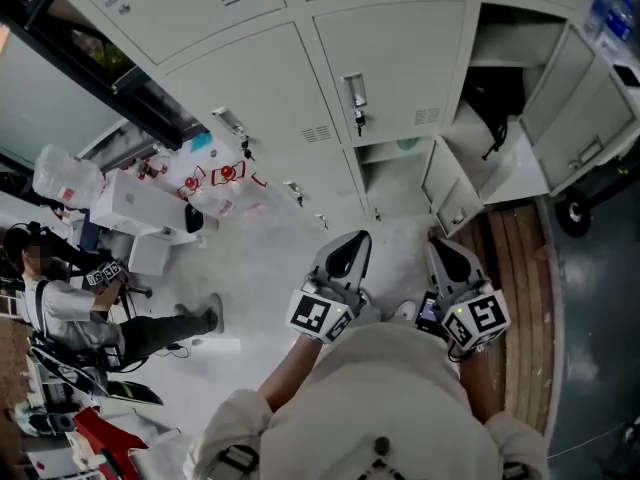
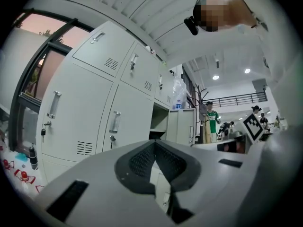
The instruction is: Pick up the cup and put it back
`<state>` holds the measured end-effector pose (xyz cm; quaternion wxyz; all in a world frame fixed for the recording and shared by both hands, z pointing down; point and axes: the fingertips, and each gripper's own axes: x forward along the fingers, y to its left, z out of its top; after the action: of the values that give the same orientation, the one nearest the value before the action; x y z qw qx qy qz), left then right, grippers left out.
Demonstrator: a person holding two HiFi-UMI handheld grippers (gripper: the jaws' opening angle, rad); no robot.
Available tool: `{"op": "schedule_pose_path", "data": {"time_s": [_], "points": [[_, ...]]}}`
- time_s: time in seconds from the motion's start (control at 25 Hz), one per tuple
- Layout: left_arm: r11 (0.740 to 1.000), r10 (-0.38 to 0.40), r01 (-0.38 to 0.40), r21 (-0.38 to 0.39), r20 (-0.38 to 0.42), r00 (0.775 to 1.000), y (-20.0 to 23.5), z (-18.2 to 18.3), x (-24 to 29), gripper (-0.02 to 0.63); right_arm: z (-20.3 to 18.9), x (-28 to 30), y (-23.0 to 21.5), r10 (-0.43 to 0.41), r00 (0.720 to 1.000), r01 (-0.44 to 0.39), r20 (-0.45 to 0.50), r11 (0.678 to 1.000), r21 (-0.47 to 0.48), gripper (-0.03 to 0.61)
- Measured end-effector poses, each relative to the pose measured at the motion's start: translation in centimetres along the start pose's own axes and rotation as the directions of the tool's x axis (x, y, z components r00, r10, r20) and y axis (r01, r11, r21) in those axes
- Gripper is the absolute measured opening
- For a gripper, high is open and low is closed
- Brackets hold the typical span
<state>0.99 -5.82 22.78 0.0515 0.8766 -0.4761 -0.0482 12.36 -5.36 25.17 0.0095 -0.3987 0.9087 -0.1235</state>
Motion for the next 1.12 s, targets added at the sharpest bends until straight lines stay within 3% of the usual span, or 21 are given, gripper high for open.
{"op": "schedule_pose_path", "data": {"time_s": [0.44, 0.88, 1.12], "points": [[0.994, -0.113, 0.113, -0.008, 0.011, 0.994, 0.1, 0.4, -2.0, 0.008, -1.7, -0.2, 3.2, -0.075, 0.997, 0.075, -0.008, 0.997, -0.01, 0.025], [0.983, -0.175, 0.173, -0.052, -0.029, 0.984, 11.6, -0.2, -13.4, 0.008, -4.8, 4.5, 13.9, -0.262, 0.965, 0.262, -0.023, 0.965, -0.006, 0.025], [0.969, -0.24, 0.236, -0.078, -0.04, 0.97, 12.9, -1.1, -17.0, 0.008, -5.6, 2.8, 18.1, -0.356, 0.934, 0.356, -0.034, 0.934, -0.012, 0.025]]}}
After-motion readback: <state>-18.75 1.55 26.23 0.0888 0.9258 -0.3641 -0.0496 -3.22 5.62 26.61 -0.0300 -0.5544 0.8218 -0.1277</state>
